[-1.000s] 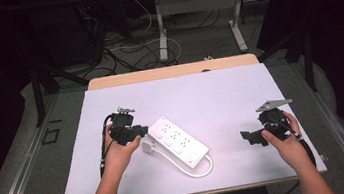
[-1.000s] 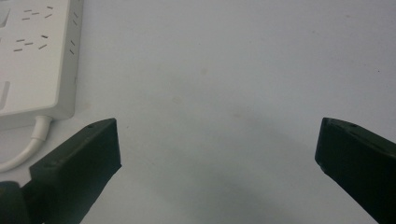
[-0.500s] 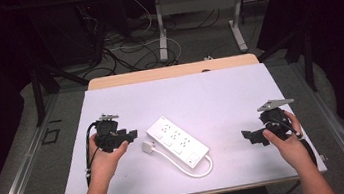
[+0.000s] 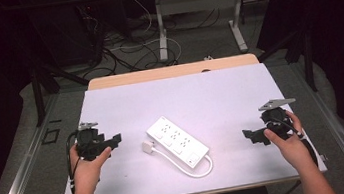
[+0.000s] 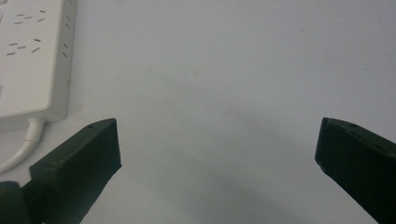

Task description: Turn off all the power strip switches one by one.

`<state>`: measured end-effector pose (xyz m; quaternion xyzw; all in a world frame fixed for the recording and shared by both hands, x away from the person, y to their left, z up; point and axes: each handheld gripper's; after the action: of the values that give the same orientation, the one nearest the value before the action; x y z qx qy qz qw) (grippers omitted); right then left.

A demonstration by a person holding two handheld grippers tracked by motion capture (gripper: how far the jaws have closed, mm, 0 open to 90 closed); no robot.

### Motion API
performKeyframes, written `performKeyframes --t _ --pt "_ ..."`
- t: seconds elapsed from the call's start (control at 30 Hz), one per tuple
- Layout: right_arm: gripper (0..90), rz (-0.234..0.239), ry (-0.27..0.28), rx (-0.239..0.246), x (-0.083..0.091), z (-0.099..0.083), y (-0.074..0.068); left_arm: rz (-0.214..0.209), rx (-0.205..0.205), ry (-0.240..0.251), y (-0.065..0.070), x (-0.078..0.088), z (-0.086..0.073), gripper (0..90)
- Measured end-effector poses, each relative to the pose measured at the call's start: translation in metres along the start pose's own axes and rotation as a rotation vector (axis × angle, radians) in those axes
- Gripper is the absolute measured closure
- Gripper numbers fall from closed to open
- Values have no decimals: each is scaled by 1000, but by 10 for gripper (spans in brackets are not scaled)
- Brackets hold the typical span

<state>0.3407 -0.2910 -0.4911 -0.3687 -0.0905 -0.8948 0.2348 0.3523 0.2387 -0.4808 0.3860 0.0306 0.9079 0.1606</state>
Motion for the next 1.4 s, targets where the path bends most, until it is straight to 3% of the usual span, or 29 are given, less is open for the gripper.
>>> performKeyframes --t 0.2,0.43,0.63,0.7,0.77,0.87,1.03,1.4 --pt "0 6 0 -8 -1 0 0 55 -48 30 -15 2 -10 269" --pt "0 -2 -2 -15 -2 -2 2 77 -23 39 -31 1 -24 230" --pt "0 4 -6 -16 -4 -3 5 34 29 64 -41 -4 -36 160" --pt "0 2 -6 -18 -5 -4 6 31 42 40 -44 -5 -38 145" --pt "0 1 -5 -25 -5 -4 6 20 71 47 -45 -8 -41 79" --pt "0 -7 -8 -27 -7 -6 8 1 70 49 -47 -10 -44 5" --pt "0 -8 -16 -30 -9 -7 9 -25 76 52 -48 -13 -47 5" --pt "0 -14 -28 -39 -12 -10 12 -10 70 17 -48 -20 -52 10"
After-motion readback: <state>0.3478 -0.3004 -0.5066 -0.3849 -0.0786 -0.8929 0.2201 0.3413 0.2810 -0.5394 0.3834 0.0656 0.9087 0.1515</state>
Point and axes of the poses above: each handheld gripper's, and its own axes: x roughly backward along the jaws, z roughly out of its top, y roughly to its right, and after that the axes turned 1 degree about x, right-handed
